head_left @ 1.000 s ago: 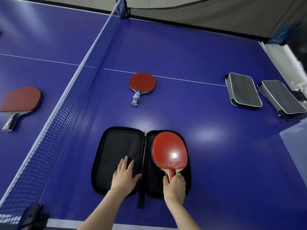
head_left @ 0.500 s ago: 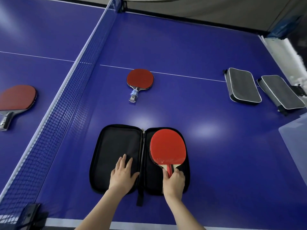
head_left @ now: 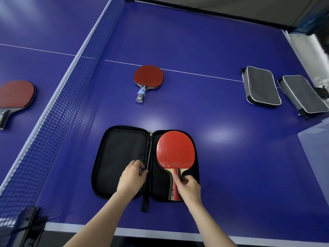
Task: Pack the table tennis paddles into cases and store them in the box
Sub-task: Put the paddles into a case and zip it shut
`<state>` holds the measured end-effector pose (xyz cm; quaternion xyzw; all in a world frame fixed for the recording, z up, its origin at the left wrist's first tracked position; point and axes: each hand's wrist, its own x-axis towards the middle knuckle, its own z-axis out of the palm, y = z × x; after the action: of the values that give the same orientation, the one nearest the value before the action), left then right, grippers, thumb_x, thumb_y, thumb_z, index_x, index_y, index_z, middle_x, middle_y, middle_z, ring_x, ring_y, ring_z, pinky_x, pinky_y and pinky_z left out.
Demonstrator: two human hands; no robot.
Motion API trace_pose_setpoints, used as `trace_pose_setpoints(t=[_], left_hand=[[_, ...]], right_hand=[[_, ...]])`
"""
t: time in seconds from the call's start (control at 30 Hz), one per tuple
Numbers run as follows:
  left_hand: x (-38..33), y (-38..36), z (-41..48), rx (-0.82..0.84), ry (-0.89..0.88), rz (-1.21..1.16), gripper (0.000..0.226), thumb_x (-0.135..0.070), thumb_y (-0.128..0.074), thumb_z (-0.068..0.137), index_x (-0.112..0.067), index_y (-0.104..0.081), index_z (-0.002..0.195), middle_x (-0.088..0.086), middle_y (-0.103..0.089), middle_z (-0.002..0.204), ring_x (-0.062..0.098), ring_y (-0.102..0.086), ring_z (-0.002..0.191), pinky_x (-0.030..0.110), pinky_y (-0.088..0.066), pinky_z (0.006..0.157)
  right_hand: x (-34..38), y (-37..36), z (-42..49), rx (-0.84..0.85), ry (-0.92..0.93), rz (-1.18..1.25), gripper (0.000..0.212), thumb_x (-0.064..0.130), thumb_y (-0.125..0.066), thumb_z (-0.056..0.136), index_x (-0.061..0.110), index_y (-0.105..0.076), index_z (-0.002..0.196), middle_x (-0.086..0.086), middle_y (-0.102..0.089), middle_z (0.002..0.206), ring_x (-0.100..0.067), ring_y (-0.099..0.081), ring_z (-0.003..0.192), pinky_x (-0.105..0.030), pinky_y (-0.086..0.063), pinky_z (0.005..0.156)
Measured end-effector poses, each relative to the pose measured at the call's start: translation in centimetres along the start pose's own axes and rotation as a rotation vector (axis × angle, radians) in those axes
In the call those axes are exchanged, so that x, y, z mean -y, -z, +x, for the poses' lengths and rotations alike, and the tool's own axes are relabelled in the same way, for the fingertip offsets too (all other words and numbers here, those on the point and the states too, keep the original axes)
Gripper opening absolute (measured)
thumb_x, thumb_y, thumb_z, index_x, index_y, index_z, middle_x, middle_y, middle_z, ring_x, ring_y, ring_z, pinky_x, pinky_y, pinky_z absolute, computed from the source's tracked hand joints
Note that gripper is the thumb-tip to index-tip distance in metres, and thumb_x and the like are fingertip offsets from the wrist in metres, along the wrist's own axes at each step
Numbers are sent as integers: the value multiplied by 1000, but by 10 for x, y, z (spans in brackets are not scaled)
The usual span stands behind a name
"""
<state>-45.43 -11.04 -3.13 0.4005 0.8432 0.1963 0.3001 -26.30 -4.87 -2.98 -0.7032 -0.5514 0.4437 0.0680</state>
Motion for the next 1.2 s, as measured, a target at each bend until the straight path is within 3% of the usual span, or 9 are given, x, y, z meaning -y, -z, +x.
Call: trace_pose_setpoints(t=[0.07,0.13,0.27,0.4,0.6,0.77,0.93,1.07,1.2], left_hand=[[-13,-7,-1,163,31,-70,11,-27,-65,87,-18,-60,83,-3,-61,74,16,-60,73,31,-52,70],[-27,-19,-5,335,70,-139,13,-28,-66,87,-16,-63,84,-3,-64,69,11,-60,62,25,-52,65],[-46,-43,-13,506,143,-213,27,-39,-70,84,-13,-68,94,4,-71,81,12,-65,66,23,-56,66],[-49,-50,-13,534,244,-339,33,-34,-71,84,-11,-67,106,11,-71,102,20,-70,93,30,-60,76],[-47,-49,-19,518,296,-491,24,-22,-69,88,-5,-71,104,16,-71,98,24,-69,95,34,-59,80],[-45,-49,-26,497,339,-583,21,-26,-69,87,-12,-71,102,11,-73,98,20,-69,93,29,-59,78],[-32,-22,-15,132,360,-576,9,-20,-68,87,-13,-73,83,3,-70,73,12,-64,63,23,-54,60],[9,22,3,-343,326,-311,25,-13,-72,82,-4,-70,105,16,-64,101,31,-63,93,33,-45,86],[49,44,17,-338,499,-123,55,-23,-70,84,-8,-50,132,21,-45,132,41,-41,123,53,-33,103]], right_hand=[[-8,12,2,18,-3,89,30,49,-62,84,19,-64,88,7,-66,84,-12,-62,81,-22,-49,61],[-14,18,4,92,-3,134,19,41,-64,86,22,-64,84,5,-67,84,-14,-64,83,-33,-57,75],[-12,17,5,214,42,71,8,36,-63,88,27,-62,88,10,-64,90,-6,-61,85,-31,-57,78],[-7,14,6,226,52,56,9,33,-61,89,25,-60,91,9,-62,89,-3,-58,79,-23,-52,67],[-6,13,6,224,116,-8,17,31,-58,91,14,-59,85,2,-58,74,-10,-56,69,-38,-56,72],[-8,14,9,265,109,21,14,33,-59,91,20,-57,93,8,-60,87,-7,-59,80,-33,-57,74],[-15,28,16,62,41,154,12,32,-60,90,20,-61,90,3,-66,90,-16,-64,83,-41,-57,78],[-23,44,34,-147,-16,55,13,18,-59,91,9,-61,99,-7,-67,98,-19,-57,84,-31,-48,73],[-23,46,46,-111,-83,-67,16,16,-60,89,6,-60,102,-10,-65,103,-26,-58,92,-27,-42,70]])
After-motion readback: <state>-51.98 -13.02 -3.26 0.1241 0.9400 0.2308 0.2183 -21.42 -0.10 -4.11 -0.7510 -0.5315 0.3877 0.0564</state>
